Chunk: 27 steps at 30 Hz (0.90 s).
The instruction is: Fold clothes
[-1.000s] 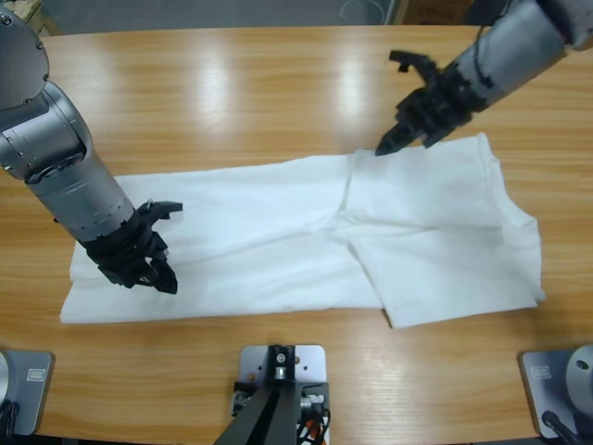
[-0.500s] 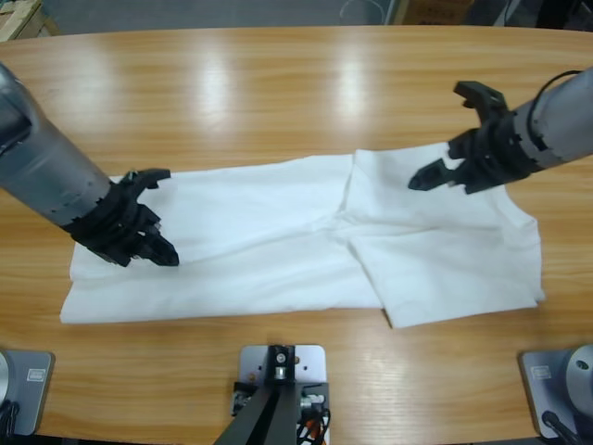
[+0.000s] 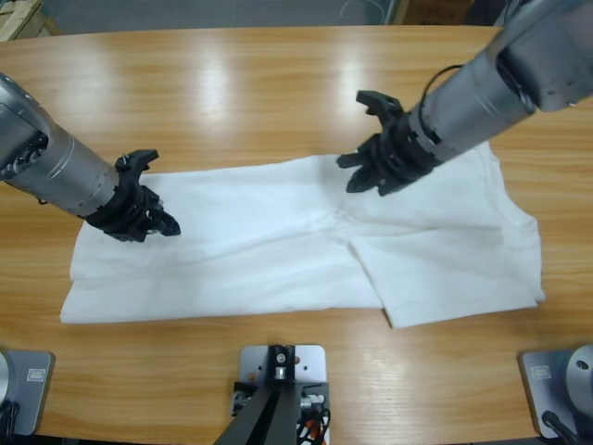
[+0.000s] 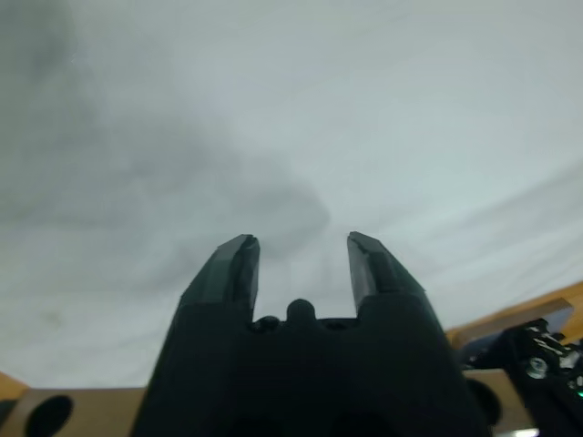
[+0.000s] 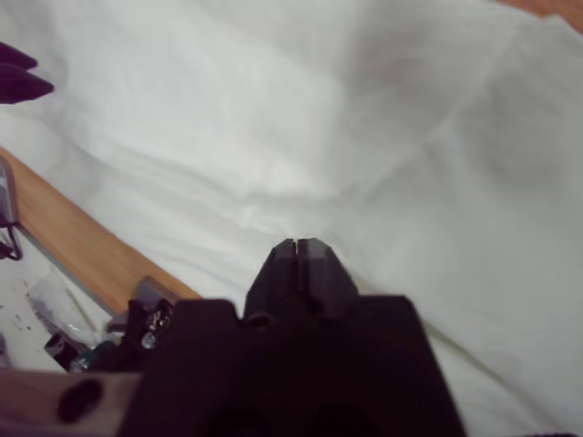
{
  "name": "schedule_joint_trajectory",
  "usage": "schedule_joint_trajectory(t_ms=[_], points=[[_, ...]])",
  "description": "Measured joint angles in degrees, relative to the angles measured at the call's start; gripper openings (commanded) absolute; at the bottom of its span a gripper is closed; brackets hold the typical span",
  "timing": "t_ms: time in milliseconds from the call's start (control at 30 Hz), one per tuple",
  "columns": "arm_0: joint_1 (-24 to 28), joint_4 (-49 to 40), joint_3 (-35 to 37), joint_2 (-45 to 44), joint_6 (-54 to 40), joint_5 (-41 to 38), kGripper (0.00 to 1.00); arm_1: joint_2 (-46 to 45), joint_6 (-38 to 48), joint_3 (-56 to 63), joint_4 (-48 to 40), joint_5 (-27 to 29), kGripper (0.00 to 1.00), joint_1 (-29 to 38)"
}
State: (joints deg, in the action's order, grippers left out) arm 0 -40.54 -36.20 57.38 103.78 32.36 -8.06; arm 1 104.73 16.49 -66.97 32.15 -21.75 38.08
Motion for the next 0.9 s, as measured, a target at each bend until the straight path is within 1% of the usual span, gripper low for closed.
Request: schedule_joint_trajectory(t_ms=[33,67,100,133,167,200,233,267,300,333,367,400,633,900], points=[[-0.21,0.21,-0.07,0.46,-1.82,0.13,0.974,0.52,-0.04,-0.18,0.0,-0.3,0.0,0.03],[-0.4,0.26,-0.25,0.82,-3.39,0.19,0.887,0.96,-0.07,-0.22,-0.01,-0.46,0.0,0.04],[-0.58,0.23,-0.42,1.19,-4.98,0.3,0.7,1.36,-0.11,-0.22,-0.12,-0.53,0.0,0.05],[-0.78,0.06,-0.51,1.65,-6.75,0.48,0.461,1.75,-0.11,-0.23,-0.42,-0.55,0.0,0.06],[-0.99,-0.16,-0.59,2.21,-8.45,0.67,0.249,2.14,-0.11,-0.24,-0.7,-0.55,0.0,0.07],[-1.21,-0.3,-0.7,2.83,-9.77,0.82,0.204,2.54,-0.11,-0.26,-0.9,-0.56,0.0,0.08],[-1.38,-0.31,-0.69,2.98,-10.54,0.91,0.267,2.87,-0.11,-0.26,-0.99,-0.63,0.0,0.09],[-1.56,-0.31,-0.7,2.98,-10.99,0.94,0.531,3.16,-0.11,-0.26,-1.07,-0.76,0.0,0.1],[-1.72,-0.29,-0.7,2.98,-11.19,0.98,0.769,3.42,-0.11,-0.26,-1.08,-0.91,0.0,0.13],[-1.92,-0.24,-0.7,2.98,-11.25,1.05,0.887,3.68,-0.11,-0.26,-1.08,-1.05,0.0,0.18],[-2.09,-0.22,-0.69,2.98,-11.27,1.17,0.949,3.92,-0.11,-0.26,-1.08,-1.19,0.0,0.28],[-2.18,-0.22,-0.69,3.0,-11.33,1.34,0.988,4.12,-0.11,-0.26,-1.08,-1.32,0.0,0.49],[-3.11,-0.06,-0.63,3.23,-11.35,1.85,0.991,4.29,-0.11,-0.25,-1.16,-1.77,0.0,3.25],[-3.85,0.02,-0.62,3.23,-11.32,1.86,0.991,5.88,-0.12,-0.24,-4.13,-1.74,0.0,3.58]])
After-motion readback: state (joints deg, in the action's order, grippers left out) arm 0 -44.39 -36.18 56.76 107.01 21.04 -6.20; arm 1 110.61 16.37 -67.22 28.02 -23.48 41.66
